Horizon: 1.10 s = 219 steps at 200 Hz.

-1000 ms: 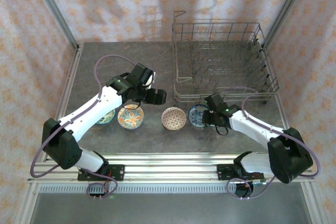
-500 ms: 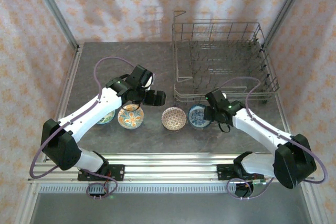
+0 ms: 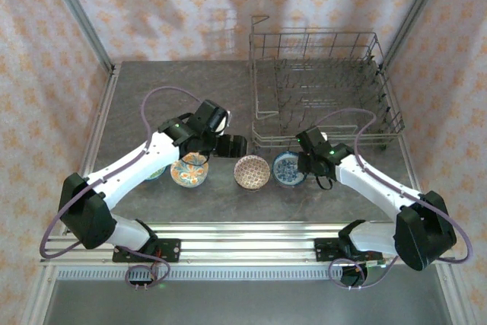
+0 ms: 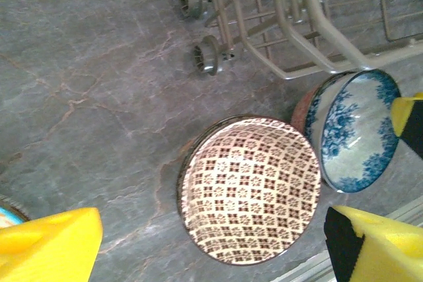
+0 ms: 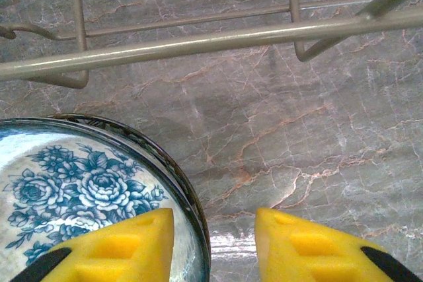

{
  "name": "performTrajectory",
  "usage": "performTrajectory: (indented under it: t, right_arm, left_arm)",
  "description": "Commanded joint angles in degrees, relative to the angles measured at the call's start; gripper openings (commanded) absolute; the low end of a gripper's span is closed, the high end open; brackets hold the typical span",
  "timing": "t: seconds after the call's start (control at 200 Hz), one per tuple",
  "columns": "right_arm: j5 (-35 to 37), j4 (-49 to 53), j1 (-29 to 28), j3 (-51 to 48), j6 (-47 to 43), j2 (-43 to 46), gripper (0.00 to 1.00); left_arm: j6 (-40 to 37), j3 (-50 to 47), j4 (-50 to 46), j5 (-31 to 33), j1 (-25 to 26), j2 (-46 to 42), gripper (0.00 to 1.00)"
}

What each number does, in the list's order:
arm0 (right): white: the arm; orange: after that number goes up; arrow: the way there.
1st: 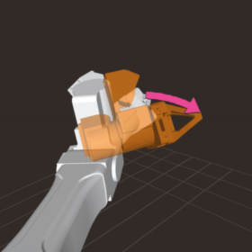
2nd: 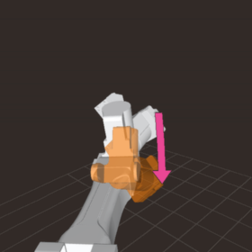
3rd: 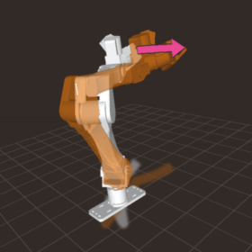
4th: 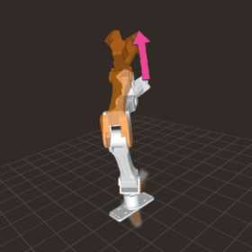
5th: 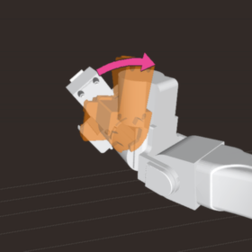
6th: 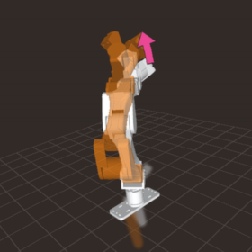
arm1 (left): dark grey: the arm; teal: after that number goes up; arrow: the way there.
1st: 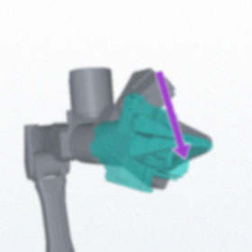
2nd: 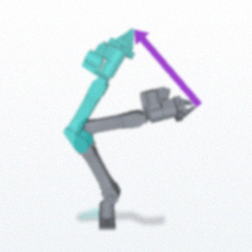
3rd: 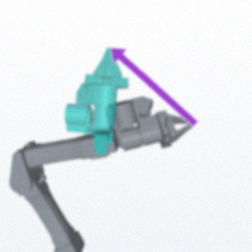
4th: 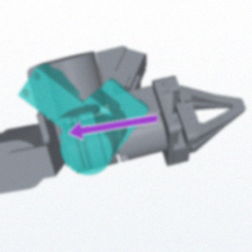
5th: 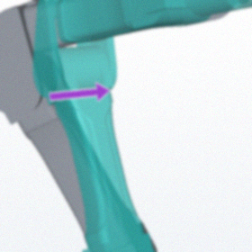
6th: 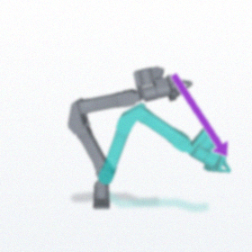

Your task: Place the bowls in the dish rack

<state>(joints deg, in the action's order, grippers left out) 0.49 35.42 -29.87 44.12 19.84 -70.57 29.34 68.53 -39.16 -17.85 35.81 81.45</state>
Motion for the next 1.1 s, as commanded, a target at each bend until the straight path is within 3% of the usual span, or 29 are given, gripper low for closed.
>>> performTrajectory:
  t: [0.0, 0.315, 0.636, 1.091]
  right_arm:
    - [-1.33, -1.68, -0.60, -0.51, -1.41, -1.71, 0.34]
    - [-1.43, -2.46, -0.83, -1.96, -1.50, -0.62, 0.32]
    - [2.19, -1.14, -0.96, -5.12, 0.88, 6.03, 0.37]
    - [1.18, -2.89, -1.23, -7.81, 1.86, 7.57, 0.33]
  left_arm:
    - [5.50, -2.08, 4.58, -1.20, 1.00, -1.88, 0.87]
    - [9.31, -4.28, 6.54, 0.35, 2.33, -4.11, 0.87]
    - [10.20, -4.64, 6.54, 0.83, 3.87, -4.80, 0.86]
    - [10.21, -4.55, 6.37, 1.47, 5.33, -4.10, 0.85]
